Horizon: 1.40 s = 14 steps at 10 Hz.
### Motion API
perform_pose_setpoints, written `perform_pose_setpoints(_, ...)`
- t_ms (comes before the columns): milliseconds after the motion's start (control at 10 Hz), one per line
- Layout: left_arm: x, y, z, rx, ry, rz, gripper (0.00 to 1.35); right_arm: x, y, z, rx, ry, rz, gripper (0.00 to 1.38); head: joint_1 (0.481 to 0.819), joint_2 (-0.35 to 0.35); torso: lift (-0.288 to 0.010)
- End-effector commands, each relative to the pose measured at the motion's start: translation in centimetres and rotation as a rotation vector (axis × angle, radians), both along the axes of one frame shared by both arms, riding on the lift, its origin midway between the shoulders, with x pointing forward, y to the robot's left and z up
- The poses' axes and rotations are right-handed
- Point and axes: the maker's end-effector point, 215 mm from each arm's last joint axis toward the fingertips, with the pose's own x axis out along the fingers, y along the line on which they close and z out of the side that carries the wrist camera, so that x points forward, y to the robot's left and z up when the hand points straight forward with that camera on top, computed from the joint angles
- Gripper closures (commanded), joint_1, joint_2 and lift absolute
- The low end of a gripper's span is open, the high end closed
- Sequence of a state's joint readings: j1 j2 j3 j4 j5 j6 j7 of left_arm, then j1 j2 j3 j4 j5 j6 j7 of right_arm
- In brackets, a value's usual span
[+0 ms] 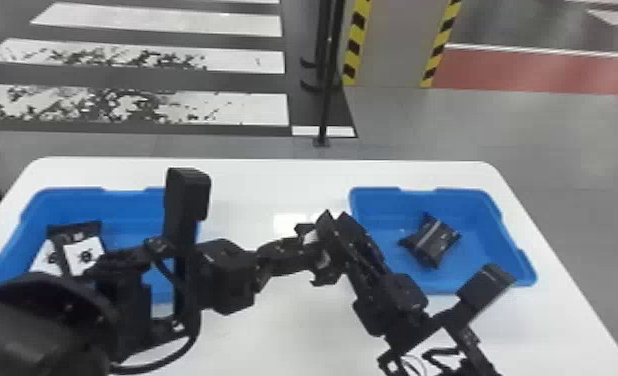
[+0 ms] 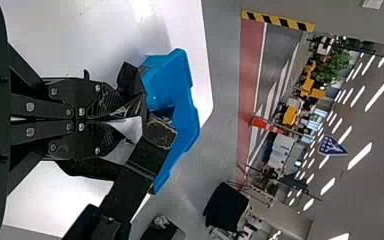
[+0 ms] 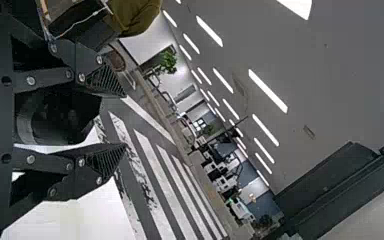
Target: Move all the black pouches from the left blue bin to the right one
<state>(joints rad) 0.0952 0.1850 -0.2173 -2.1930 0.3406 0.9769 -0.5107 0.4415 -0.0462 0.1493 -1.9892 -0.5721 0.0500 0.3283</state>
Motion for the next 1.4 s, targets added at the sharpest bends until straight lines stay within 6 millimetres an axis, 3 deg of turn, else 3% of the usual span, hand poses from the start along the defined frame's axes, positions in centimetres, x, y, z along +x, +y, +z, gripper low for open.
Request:
perform_pose_setpoints(0,0.1,-0.1,0.2,-0.006,-0.006,0.0,1.2,0.0,-0.1,-0.1,0.011,0.005,0.0,1.27,0.695,-0.115,-0.14)
perform_pose_setpoints(300,0.4,-0.2,0.9,-0.029,-0.027,0.01,1.18,-0.4,0.9,-0.8,0.05,0.044,0.037,1.27,0.695,-0.112,-0.14)
perform_pose_setpoints(400,0.5,0.0,0.8,-0.051,-0.029,0.023,0.88,-0.2,0.8,-0.6,0.061,0.042,0.034,1.27,0.695,-0.108,-0.14)
perform_pose_setpoints(500,0.5,0.7,0.2,-0.049,-0.016,0.043,0.39,0.3,-0.2,-0.4,0.058,0.036,0.017,1.27,0.695,-0.106,-0.14)
perform_pose_setpoints(600,0.1,1.3,-0.6,-0.05,0.004,0.057,0.08,0.9,-1.4,0.0,0.05,0.025,-0.002,1.27,0.695,-0.106,-0.14)
perform_pose_setpoints(1000,-0.7,4.1,0.4,-0.058,-0.018,0.105,0.17,4.6,-7.1,0.8,-0.071,-0.031,-0.079,1.27,0.695,-0.138,-0.14)
perform_pose_setpoints(1100,-1.0,5.5,0.8,-0.059,-0.024,0.136,0.17,6.0,-9.4,0.3,-0.124,-0.033,-0.117,1.27,0.695,-0.141,-0.14)
perform_pose_setpoints(1300,-1.3,8.7,1.0,-0.052,-0.029,0.208,0.17,8.9,-16.0,-1.9,-0.261,-0.013,-0.23,1.27,0.695,-0.161,-0.14)
